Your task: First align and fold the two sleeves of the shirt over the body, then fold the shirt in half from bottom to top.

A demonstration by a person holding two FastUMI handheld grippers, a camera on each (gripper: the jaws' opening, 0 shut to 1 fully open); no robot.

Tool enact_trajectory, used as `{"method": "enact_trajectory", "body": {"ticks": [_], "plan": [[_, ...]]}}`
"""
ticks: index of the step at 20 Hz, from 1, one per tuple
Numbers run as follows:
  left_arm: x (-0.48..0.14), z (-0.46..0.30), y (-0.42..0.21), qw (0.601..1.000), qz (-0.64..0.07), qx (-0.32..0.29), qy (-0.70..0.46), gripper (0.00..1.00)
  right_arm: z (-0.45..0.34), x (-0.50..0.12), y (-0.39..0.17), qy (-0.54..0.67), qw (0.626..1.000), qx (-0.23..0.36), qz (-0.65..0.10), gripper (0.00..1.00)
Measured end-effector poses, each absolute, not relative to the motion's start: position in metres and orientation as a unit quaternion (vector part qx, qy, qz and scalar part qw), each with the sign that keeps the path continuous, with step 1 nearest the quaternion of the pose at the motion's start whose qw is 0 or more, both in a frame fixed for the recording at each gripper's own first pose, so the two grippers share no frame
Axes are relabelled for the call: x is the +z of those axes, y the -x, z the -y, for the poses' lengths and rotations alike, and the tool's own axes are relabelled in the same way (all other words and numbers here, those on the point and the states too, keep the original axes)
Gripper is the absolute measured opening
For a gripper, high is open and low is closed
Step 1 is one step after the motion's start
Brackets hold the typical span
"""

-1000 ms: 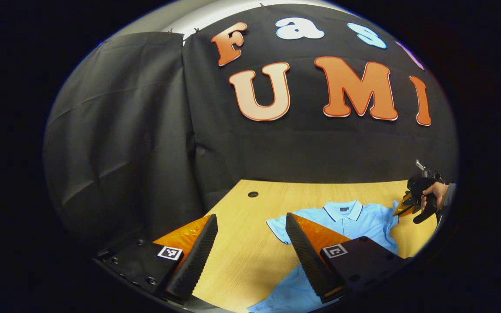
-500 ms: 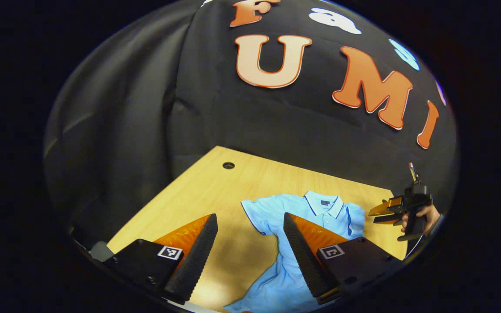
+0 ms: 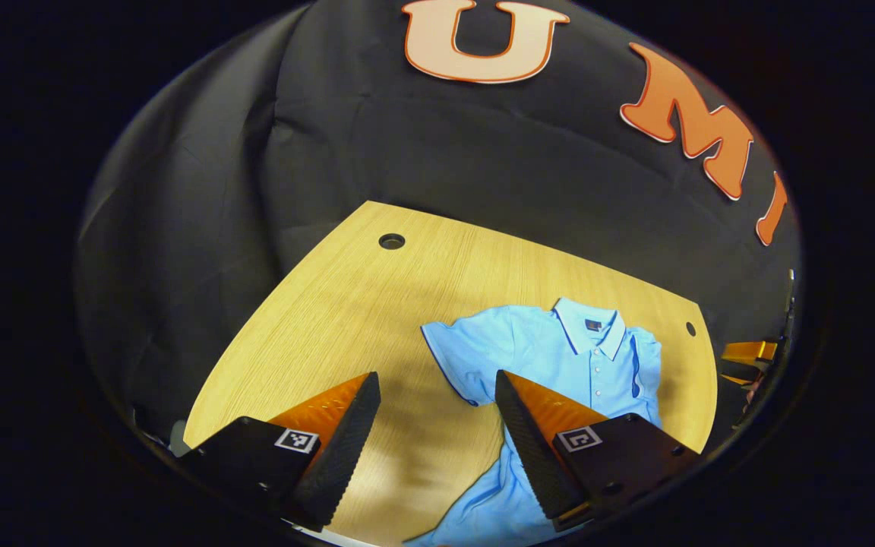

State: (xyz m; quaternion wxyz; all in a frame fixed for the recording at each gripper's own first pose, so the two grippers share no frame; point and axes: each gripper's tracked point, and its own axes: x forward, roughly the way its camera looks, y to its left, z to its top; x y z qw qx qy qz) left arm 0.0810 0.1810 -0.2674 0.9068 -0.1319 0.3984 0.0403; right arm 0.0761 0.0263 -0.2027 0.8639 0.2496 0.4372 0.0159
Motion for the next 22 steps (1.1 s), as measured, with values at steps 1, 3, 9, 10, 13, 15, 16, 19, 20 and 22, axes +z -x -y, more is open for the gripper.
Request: {"method": "enact_trajectory", "body": {"ticks": [1,3,9,10,13,15,16,19,20,22], "plan": [[-0.272,-0.180,-0.088,0.901,-0.408,0.038,0.139,0.99,-0.019,-0.184,-0.075,-0.240,0.872,0.014,-0.426,0.99],[-0.284,-0.180,-0.100,0.891,-0.427,0.037,0.151,0.99,-0.008,-0.171,-0.065,-0.219,0.887,0.008,-0.408,0.99],[-0.337,-0.183,-0.131,0.845,-0.493,0.044,0.203,0.98,0.022,-0.142,-0.021,-0.180,0.913,-0.036,-0.363,0.99],[-0.349,-0.182,-0.136,0.837,-0.505,0.042,0.208,0.99,0.026,-0.136,-0.013,-0.168,0.919,-0.044,-0.353,0.99],[-0.383,-0.177,-0.146,0.813,-0.541,0.040,0.209,0.94,0.033,-0.119,0.015,-0.120,0.937,-0.064,-0.323,0.99],[-0.402,-0.171,-0.150,0.797,-0.563,0.040,0.214,0.99,0.031,-0.115,0.036,-0.098,0.940,-0.075,-0.318,0.99],[-0.410,-0.168,-0.150,0.790,-0.573,0.040,0.213,0.94,0.030,-0.113,0.045,-0.094,0.940,-0.080,-0.318,0.98],[-0.423,-0.167,-0.154,0.777,-0.595,0.052,0.200,0.94,0.028,-0.105,0.066,-0.095,0.941,-0.091,-0.312,0.99],[-0.426,-0.167,-0.156,0.774,-0.600,0.057,0.192,0.99,0.028,-0.101,0.070,-0.096,0.942,-0.094,-0.306,0.99],[-0.428,-0.166,-0.163,0.774,-0.602,0.071,0.182,0.94,0.029,-0.092,0.073,-0.095,0.947,-0.098,-0.291,0.99]]}}
